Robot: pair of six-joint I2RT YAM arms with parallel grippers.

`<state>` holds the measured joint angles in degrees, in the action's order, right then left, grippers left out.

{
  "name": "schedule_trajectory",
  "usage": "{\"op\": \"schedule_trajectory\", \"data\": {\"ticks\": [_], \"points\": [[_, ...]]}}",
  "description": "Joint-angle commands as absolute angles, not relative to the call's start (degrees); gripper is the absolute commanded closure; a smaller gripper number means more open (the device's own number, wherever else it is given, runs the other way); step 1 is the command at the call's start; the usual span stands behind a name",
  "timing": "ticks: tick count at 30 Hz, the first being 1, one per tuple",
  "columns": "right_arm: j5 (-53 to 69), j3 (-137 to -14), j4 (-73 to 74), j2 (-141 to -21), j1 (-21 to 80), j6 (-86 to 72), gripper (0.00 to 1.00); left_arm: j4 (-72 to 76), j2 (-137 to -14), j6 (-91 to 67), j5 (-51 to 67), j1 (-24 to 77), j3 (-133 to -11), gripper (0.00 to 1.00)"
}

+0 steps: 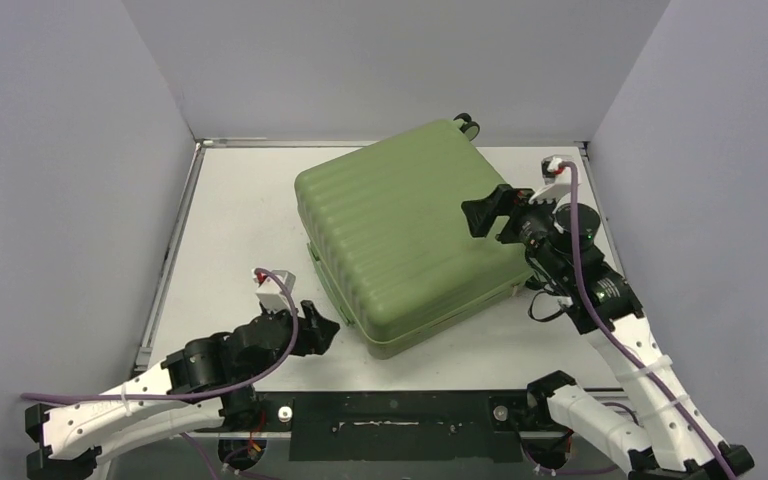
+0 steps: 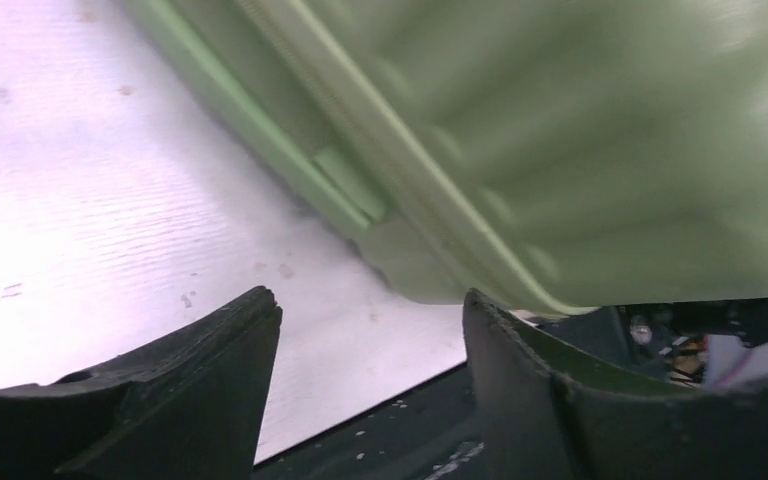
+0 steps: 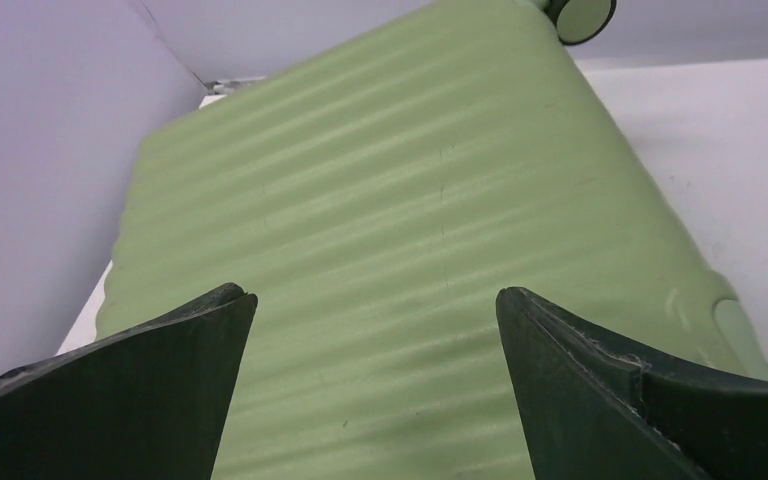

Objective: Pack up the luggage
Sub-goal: Zip the luggage at the center of the board.

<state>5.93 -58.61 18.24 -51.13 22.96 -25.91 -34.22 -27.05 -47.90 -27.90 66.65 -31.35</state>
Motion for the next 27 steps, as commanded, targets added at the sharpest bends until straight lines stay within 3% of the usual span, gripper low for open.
{"op": "schedule_trajectory", "data": {"ticks": [1,4,7,9,19,27], "points": [[3.94,-58.04,20.03,-45.86,22.90,-22.86,0.04,-36.61,-25.87,-53.93,-33.41,66.89,-29.62,0.44],[4.41,-57.27,20.29,-43.86,22.94,-22.86,0.04,-34.52,-30.69,-53.54,-34.79,66.82,-29.49,0.60],[5.60,-57.05,20.30,-43.24,22.94,-23.11,0.04,-31.10,-37.25,-52.78,-36.23,66.31,-29.53,0.89],[6.02,-56.92,20.38,-43.24,22.88,-23.07,0.04,-28.01,-41.08,-51.63,-35.29,64.81,-29.53,1.00],[5.29,-54.43,20.75,-43.39,22.93,-22.59,0.05,-8.92,-52.19,-43.33,-17.65,46.17,-26.57,1.00],[3.36,-53.68,19.34,-44.50,22.87,-23.92,0.04,5.82,-61.86,-42.27,-8.80,37.74,-28.64,1.00]]}}
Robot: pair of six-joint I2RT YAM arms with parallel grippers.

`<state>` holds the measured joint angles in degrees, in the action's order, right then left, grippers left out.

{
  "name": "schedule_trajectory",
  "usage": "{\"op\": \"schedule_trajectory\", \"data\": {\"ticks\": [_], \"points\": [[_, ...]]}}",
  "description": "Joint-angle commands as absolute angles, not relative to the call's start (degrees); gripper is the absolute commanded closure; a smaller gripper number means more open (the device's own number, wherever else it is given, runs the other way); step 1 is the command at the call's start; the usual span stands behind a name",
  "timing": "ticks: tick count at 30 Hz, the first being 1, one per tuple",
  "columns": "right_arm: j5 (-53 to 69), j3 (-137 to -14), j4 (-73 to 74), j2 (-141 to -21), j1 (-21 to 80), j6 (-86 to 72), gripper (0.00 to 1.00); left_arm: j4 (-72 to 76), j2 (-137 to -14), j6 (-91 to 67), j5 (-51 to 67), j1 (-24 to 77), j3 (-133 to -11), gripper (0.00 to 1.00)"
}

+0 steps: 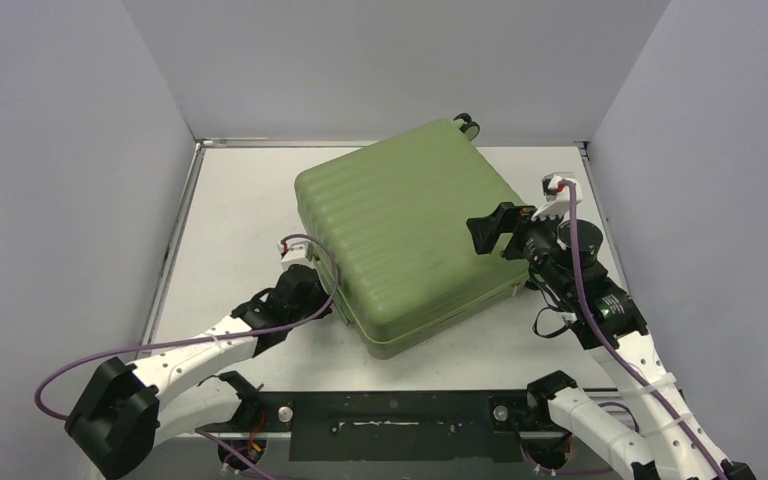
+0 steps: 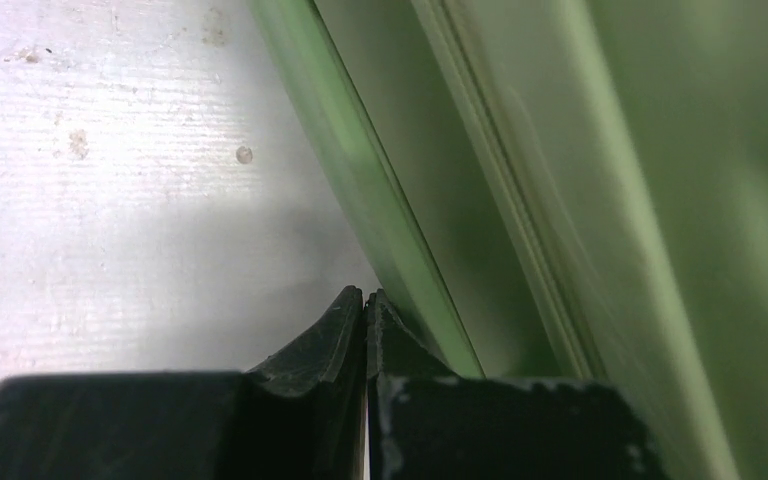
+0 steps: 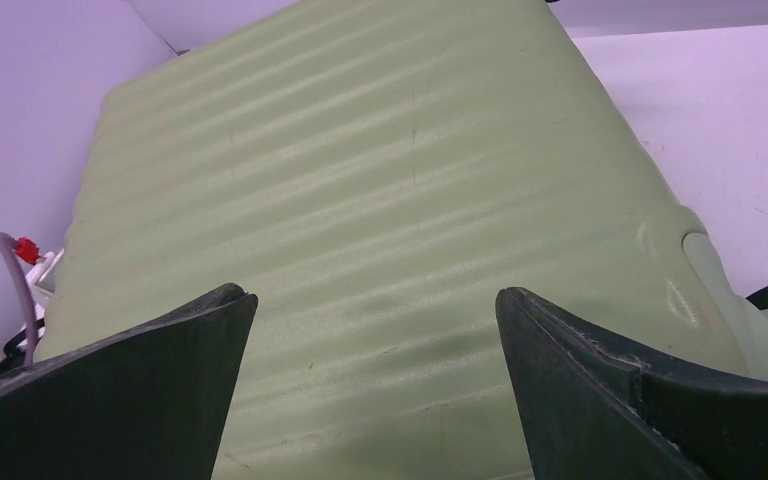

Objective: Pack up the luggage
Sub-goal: Zip the luggage at the center of the board.

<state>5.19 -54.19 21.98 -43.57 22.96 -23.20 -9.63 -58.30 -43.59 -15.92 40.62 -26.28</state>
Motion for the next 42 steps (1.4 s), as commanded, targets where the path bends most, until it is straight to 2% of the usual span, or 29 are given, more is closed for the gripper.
{"op": "schedule_trajectory", "data": {"ticks": [1,13,17,21,22,24,26,29,31,36,39,42], "points": [[3.28,-53.76,19.08,-45.03,22.93,-24.09,0.04,7.12,-63.28,-42.09,-7.96,37.04,-29.54,1.00],[1.69,-55.75,14.34,-52.15,22.72,-25.11,0.04,18.00,-79.78,-41.99,-0.59,30.87,-43.68,1.00],[1.18,-56.81,14.14,-53.51,22.72,-24.96,0.04,15.32,-82.68,-41.01,-0.15,29.96,-47.33,1.00],[-1.61,-56.98,14.56,-52.23,22.59,-24.04,0.04,9.45,-78.74,-40.59,-3.57,27.58,-44.03,0.99],[-2.11,-56.95,14.75,-51.76,22.67,-23.78,0.04,7.07,-76.36,-39.52,-5.26,27.36,-42.52,0.93],[-2.38,-57.10,15.43,-50.91,22.62,-23.02,0.04,2.88,-68.28,-37.35,-8.48,27.41,-38.87,0.68],[-2.42,-57.25,16.28,-50.32,22.72,-21.88,0.04,1.27,-60.27,-33.94,-6.69,28.29,-34.68,0.47],[-3.38,-56.95,17.43,-49.37,22.70,-20.58,0.04,-3.09,-50.96,-30.04,-8.72,35.80,-32.15,0.25],[-4.19,-56.03,17.36,-48.49,22.84,-20.14,0.04,-7.25,-49.33,-27.73,-15.27,45.55,-33.77,0.19],[-3.92,-54.94,16.94,-47.25,22.84,-20.54,0.04,-14.10,-52.95,-28.16,-36.11,69.80,-37.47,0.17],[-3.87,-54.54,17.78,-47.03,22.83,-20.90,0.04,-12.09,-56.02,-29.86,-43.98,77.51,-37.41,0.18],[-3.80,-53.75,18.02,-46.33,22.80,-21.63,0.04,-7.66,-59.57,-31.40,-46.92,79.27,-37.24,0.20]]}}
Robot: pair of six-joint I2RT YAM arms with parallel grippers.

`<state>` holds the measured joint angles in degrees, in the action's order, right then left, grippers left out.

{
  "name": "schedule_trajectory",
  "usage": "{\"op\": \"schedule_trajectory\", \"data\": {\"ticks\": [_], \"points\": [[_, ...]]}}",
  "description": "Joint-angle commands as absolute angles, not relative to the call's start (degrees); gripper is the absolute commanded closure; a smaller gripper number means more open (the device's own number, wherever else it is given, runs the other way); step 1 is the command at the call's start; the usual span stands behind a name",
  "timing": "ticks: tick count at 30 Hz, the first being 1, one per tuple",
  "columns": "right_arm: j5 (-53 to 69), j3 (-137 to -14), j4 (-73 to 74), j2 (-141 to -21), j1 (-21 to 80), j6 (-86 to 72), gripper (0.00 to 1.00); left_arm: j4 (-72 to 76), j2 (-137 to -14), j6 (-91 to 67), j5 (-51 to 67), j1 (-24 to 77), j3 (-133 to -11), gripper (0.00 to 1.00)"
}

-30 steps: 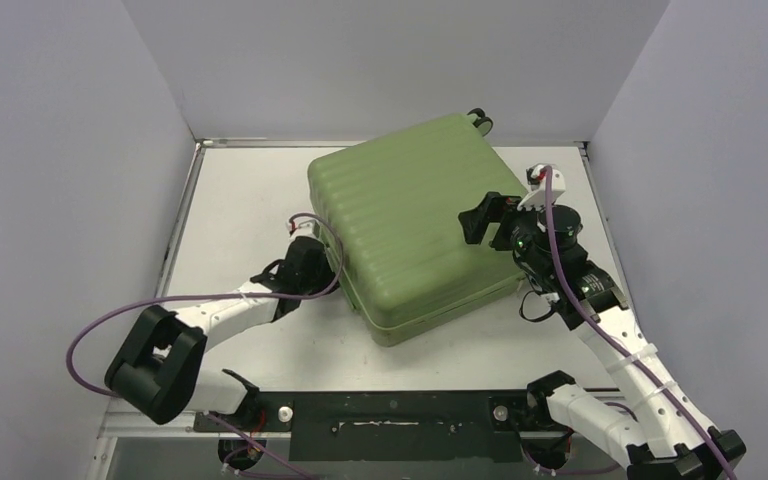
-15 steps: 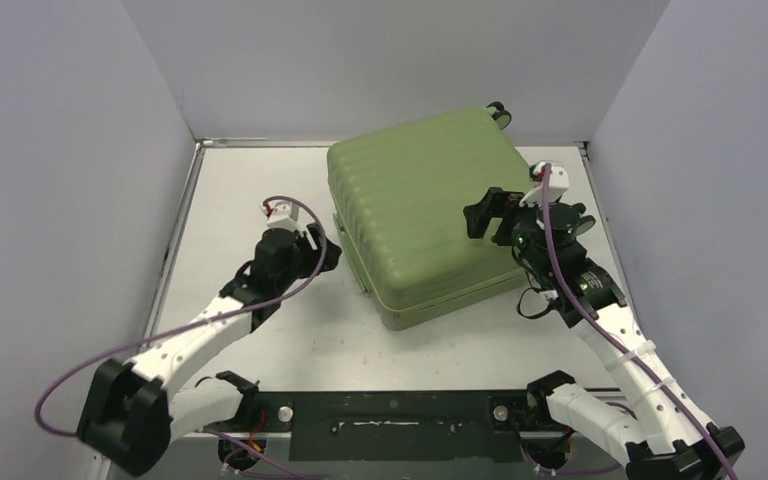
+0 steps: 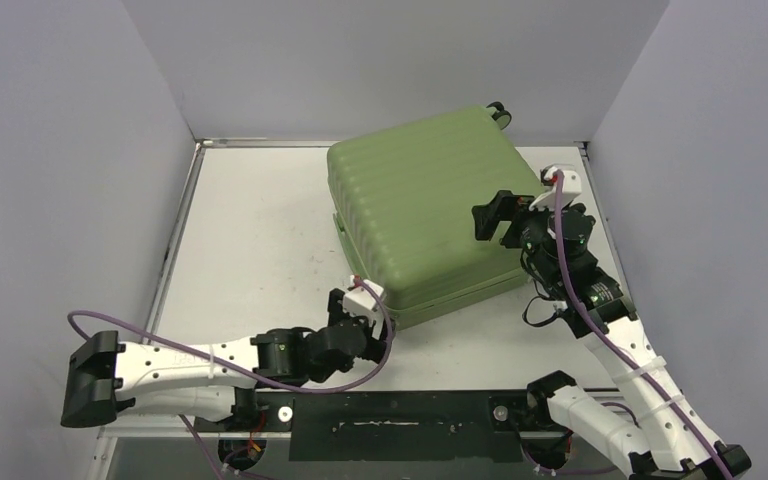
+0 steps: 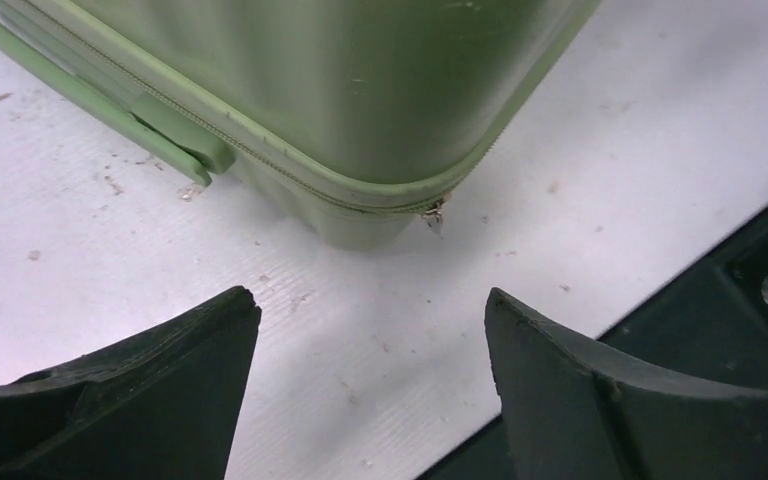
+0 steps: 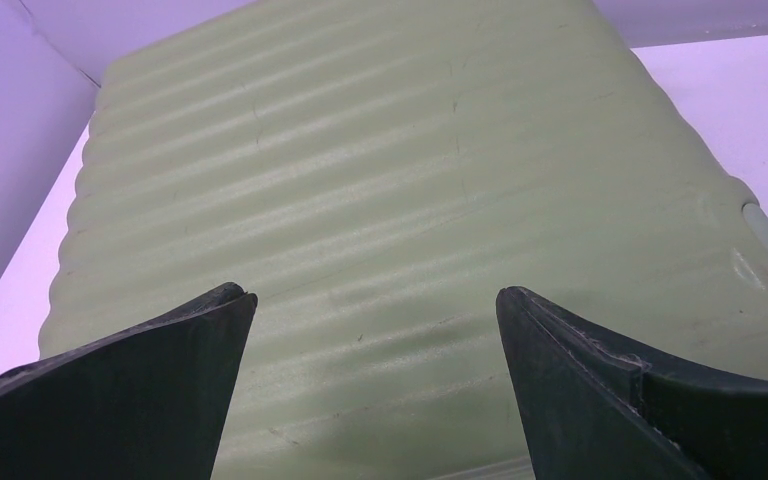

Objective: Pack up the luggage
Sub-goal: Zip the luggage at the center of the board.

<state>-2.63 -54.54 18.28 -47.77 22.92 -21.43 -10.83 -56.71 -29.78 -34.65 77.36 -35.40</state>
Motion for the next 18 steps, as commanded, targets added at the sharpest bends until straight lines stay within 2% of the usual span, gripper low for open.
{"op": "schedule_trajectory", "data": {"ticks": [1,11,18], "points": [[-3.78,-53.51,18.09,-46.01,22.76,-21.89,0.04,-6.22,-60.92,-31.98,-47.90,79.34,-37.41,0.21],[-3.29,-53.62,20.37,-43.76,22.74,-23.07,0.04,0.62,-74.74,-37.65,-52.56,79.91,-43.06,0.38],[-3.00,-53.88,21.24,-43.30,22.69,-23.11,0.04,-2.02,-75.40,-42.35,-51.47,81.13,-43.50,0.40]]}}
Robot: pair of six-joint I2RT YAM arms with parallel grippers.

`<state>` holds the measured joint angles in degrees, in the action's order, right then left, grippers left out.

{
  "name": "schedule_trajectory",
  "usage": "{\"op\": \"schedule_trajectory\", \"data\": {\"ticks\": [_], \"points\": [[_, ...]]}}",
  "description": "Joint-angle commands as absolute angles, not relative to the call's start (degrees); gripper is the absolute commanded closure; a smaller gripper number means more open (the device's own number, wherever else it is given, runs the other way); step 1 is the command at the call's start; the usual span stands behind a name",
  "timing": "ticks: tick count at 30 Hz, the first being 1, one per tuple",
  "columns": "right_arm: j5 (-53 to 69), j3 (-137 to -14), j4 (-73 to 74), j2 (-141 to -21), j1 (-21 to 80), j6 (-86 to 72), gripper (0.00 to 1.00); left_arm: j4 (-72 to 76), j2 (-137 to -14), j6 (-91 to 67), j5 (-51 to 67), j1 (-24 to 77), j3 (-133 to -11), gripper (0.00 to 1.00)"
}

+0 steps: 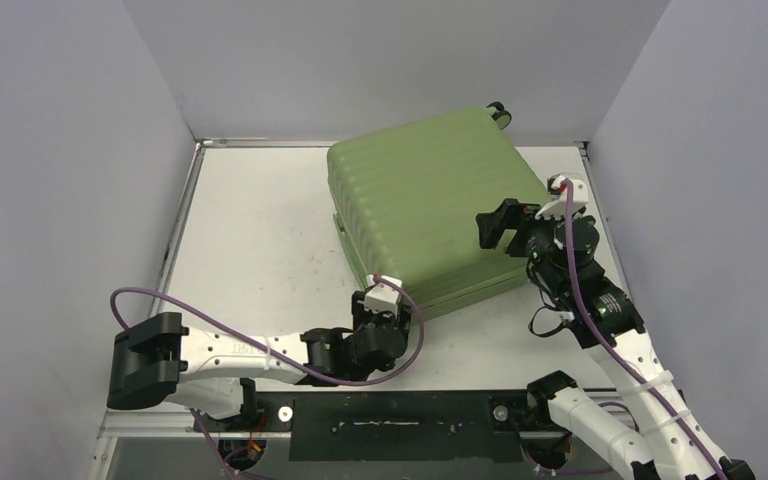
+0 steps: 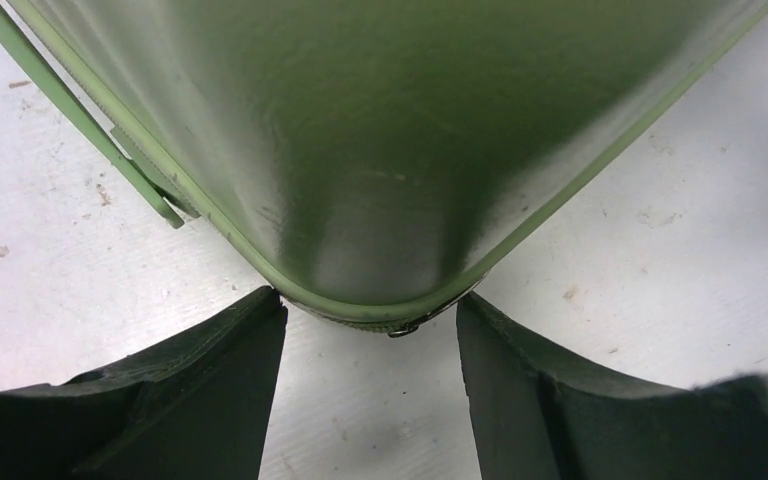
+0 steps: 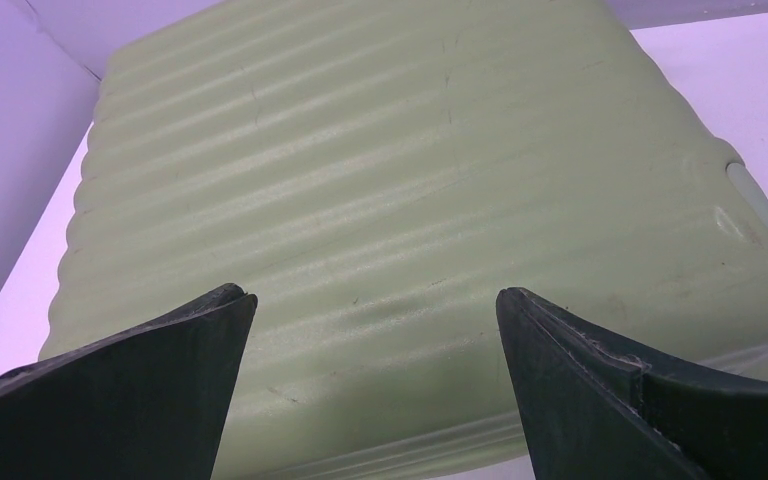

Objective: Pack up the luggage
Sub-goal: Zip the luggage at the center of the board.

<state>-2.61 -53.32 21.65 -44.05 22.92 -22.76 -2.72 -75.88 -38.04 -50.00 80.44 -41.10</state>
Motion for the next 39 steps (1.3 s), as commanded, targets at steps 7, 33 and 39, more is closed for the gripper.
{"op": "schedule_trajectory", "data": {"ticks": [7,33,39], "points": [[-2.90,-54.18,21.62,-43.35,22.71,-23.05,0.04,-9.99,-70.50,-50.06,-50.27,82.26,-41.40,0.36],[-2.44,-53.53,21.93,-42.09,22.75,-24.52,0.03,-10.40,-79.07,-47.24,-50.35,81.40,-50.12,0.46],[-2.55,-53.36,22.08,-41.86,22.76,-24.35,0.03,-10.47,-80.14,-47.53,-49.75,80.94,-50.45,0.56]]}}
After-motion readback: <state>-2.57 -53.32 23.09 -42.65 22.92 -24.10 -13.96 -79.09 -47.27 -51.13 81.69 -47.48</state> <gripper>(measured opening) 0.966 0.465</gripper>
